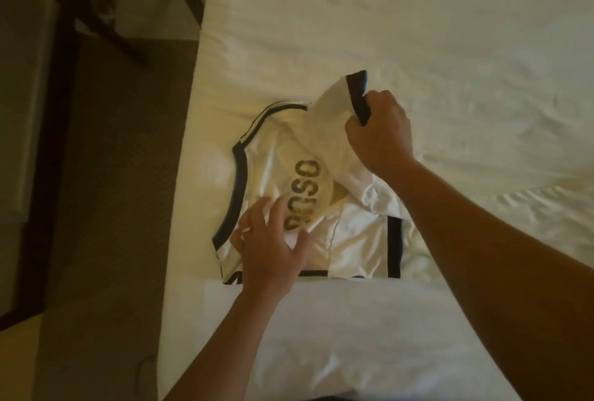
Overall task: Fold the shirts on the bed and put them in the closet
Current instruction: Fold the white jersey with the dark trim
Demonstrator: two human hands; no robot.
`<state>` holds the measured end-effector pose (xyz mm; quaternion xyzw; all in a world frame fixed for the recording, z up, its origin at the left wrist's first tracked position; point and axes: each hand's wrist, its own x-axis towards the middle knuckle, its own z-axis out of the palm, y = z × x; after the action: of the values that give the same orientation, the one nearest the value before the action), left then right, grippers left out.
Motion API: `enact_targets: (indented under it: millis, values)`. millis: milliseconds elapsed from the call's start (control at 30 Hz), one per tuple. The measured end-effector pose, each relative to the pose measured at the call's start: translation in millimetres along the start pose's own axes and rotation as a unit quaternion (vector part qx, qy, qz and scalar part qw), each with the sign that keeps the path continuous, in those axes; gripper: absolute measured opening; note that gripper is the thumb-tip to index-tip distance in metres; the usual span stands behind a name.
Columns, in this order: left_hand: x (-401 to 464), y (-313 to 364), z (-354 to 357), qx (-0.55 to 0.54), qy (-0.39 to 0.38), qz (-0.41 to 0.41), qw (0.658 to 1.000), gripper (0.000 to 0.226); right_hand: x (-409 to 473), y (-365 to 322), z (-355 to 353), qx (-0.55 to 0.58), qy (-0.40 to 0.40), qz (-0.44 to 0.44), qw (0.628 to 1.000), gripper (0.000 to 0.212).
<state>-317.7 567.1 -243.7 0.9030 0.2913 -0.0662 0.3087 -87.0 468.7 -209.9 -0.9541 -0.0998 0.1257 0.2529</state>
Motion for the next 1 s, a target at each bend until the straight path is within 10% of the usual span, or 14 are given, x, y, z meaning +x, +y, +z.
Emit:
enact_targets:
  millis: [67,167,233,333,433,567,767,900,1000]
  values:
    - [11.3,15.6,-19.1,-0.248,0.038,-0.116,0.961,0.036,-37.5,-18.4,-2.0,0.008,0.03,-0.142,0.989,0.008]
    - [33.4,21.7,-51.0,-0.564,-0.062,-0.362,0.74,0.035,-107.5,-20.6,5.8,-0.012,-0.005,-0.289,0.957,0.014]
    - [33.9,16.3,-64.7,-0.623,-0.124,-0.404,0.658,0.056,-153.2,-10.2,14.2,-0.05,-0.117,-0.314,0.941,0.022]
    - [22.0,9.6,-60.0,-0.559,-0.163,-0.39,0.713,0.053,-201.5,7.3,26.5,-0.022,-0.195,-0.21,0.958,0.04]
    - [11.5,9.7,-48.8,-0.428,-0.155,-0.35,0.819,0.029,-205.5,17.2,37.5,0.085,-0.061,0.049,0.993,0.035]
    - [5.4,9.5,-43.7,-0.336,-0.102,-0.333,0.875,0.016,-178.9,30.4,39.9,0.154,-0.049,0.313,0.936,0.042]
    - [10.0,2.8,-44.8,-0.382,-0.026,-0.352,0.854,0.017,-169.3,31.7,27.8,0.241,-0.121,0.297,0.916,0.027]
    - [8.7,-3.9,-49.1,-0.185,-0.063,-0.258,0.946,0.016,-175.2,42.4,24.2,0.028,-0.21,0.237,0.948,0.028]
    - [28.6,2.9,-61.2,-0.074,-0.023,-0.184,0.98,0.007,-153.6,38.0,18.4,-0.032,-0.094,0.178,0.979,0.03]
